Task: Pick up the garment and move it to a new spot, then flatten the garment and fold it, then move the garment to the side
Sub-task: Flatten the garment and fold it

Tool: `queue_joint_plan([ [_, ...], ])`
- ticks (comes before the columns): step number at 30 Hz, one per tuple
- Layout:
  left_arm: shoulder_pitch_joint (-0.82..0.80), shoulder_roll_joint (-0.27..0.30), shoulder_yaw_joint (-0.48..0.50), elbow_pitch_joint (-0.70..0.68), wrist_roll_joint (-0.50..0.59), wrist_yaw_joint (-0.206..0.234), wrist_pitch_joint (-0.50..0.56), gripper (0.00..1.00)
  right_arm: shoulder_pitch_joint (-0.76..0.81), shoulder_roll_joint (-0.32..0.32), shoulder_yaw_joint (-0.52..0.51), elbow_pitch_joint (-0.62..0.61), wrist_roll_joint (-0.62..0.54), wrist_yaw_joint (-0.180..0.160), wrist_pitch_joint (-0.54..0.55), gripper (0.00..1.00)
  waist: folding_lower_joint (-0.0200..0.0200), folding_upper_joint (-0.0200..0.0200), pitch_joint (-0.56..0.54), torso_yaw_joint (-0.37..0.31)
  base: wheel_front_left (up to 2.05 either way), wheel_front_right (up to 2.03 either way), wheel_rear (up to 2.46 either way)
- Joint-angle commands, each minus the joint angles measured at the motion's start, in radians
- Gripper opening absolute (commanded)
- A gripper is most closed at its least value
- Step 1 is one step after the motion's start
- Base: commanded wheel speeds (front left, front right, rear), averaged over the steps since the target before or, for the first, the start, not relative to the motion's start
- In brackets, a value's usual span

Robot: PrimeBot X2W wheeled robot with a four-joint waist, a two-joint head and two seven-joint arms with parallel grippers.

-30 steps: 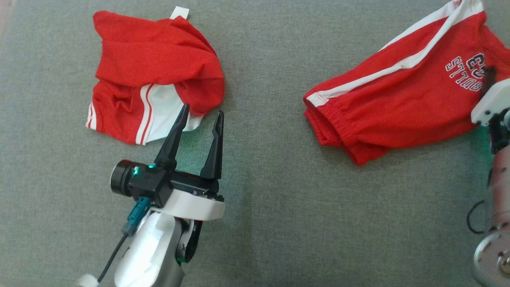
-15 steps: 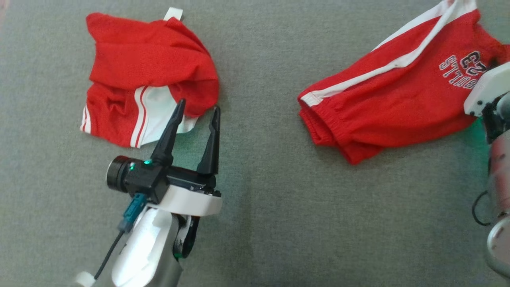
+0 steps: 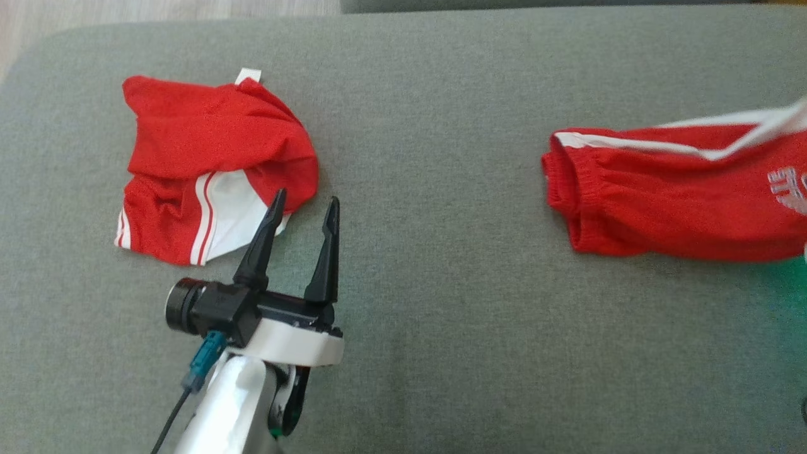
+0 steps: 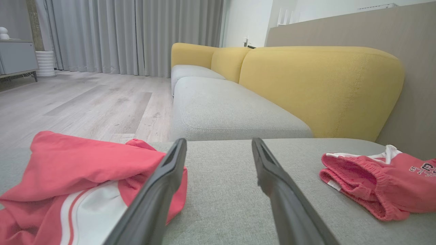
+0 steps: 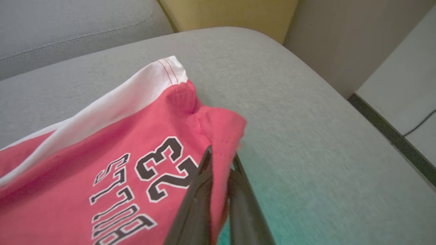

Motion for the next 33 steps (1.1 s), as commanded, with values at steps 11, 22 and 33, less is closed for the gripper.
queue_joint_plan([
  [11, 0.042, 0.004, 0.071, -0.021, 0.017, -0.011, -0.005, 1.0, -0.023, 0.072, 0.039, -0.06, 0.046, -0.001, -0.1, 0.0, 0.0001, -0.0001, -0.05, -0.01, 0.0, 0.0, 0.0],
  [22, 0.06, 0.005, 0.101, -0.008, 0.02, -0.01, -0.005, 1.0, -0.072, 0.175, 0.361, 0.023, 0.228, -0.001, -0.247, 0.0, 0.0001, -0.0001, -0.107, -0.006, 0.0, 0.0, 0.0],
  [33, 0.078, 0.012, 0.122, 0.003, 0.025, -0.012, -0.005, 1.0, 0.033, 0.248, 0.828, -0.12, 0.576, -0.001, -0.259, 0.0, 0.0001, -0.0001, -0.148, 0.024, 0.0, 0.0, 0.0],
])
